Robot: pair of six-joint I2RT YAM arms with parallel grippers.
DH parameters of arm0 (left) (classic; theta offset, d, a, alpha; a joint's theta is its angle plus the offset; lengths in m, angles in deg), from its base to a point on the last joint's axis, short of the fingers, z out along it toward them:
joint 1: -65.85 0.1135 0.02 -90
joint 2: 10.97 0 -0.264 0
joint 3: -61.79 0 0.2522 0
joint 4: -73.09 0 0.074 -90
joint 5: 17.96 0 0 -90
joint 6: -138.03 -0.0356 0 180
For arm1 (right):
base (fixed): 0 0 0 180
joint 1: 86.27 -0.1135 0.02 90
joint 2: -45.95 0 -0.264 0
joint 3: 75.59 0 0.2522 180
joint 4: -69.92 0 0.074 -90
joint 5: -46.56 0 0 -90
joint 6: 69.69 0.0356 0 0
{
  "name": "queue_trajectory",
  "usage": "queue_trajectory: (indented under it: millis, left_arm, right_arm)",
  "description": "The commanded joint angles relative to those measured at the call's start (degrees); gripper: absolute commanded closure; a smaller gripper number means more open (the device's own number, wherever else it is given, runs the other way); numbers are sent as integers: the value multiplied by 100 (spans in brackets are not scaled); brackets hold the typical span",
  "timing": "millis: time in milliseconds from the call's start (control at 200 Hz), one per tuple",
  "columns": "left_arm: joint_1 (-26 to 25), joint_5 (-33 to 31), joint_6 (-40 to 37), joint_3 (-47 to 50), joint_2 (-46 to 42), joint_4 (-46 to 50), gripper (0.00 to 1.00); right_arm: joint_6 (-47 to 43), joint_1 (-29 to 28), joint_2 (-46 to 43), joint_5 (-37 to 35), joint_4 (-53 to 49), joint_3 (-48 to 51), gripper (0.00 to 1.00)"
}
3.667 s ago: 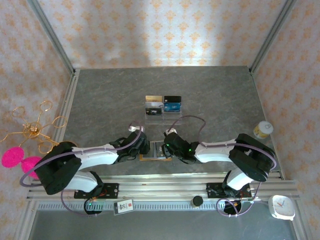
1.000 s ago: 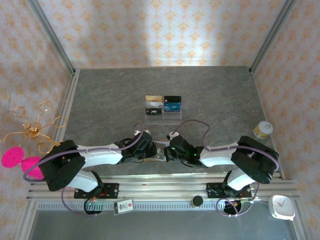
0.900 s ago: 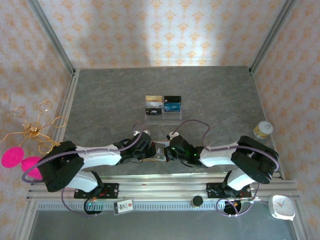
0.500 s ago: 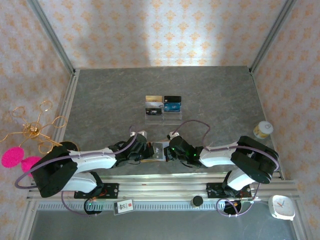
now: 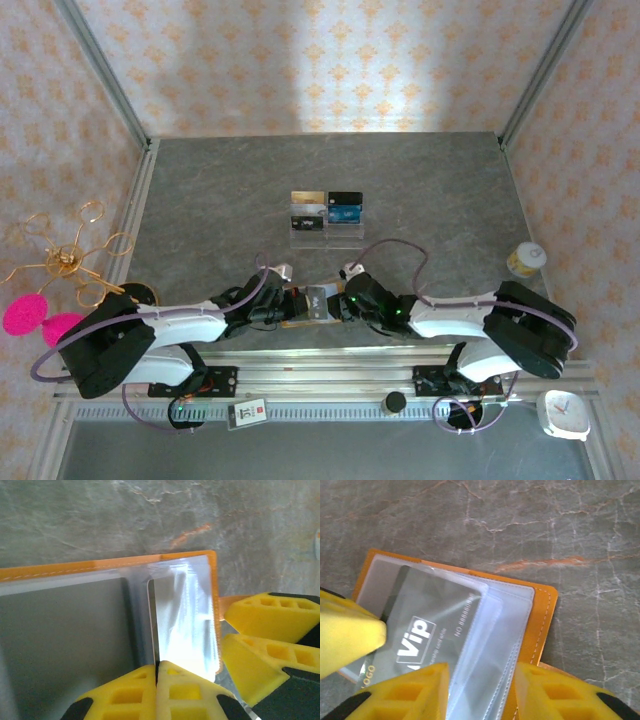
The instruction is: Take the credit cards out of the card holder
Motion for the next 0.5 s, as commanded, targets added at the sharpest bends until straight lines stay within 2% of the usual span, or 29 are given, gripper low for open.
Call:
queue_trajectory:
  millis: [0, 110, 320, 465, 495]
  left_arm:
    - [39, 344, -184, 114, 60, -687, 100]
    - [48, 478, -161, 149, 179, -917, 100]
    - [57, 392, -203, -56, 400, -502, 100]
    - [50, 356, -227, -135, 415, -321, 100]
    - [54, 373, -214, -130, 426, -330, 95]
  right_arm:
    - [-136, 24, 114, 10, -328, -183, 55]
    - [9, 51, 301, 24, -322, -207, 52]
    - [101, 59, 572, -212, -395, -264, 54]
    - [155, 58, 837, -395, -565, -337, 65]
    - [172, 60, 840, -356, -519, -304, 66]
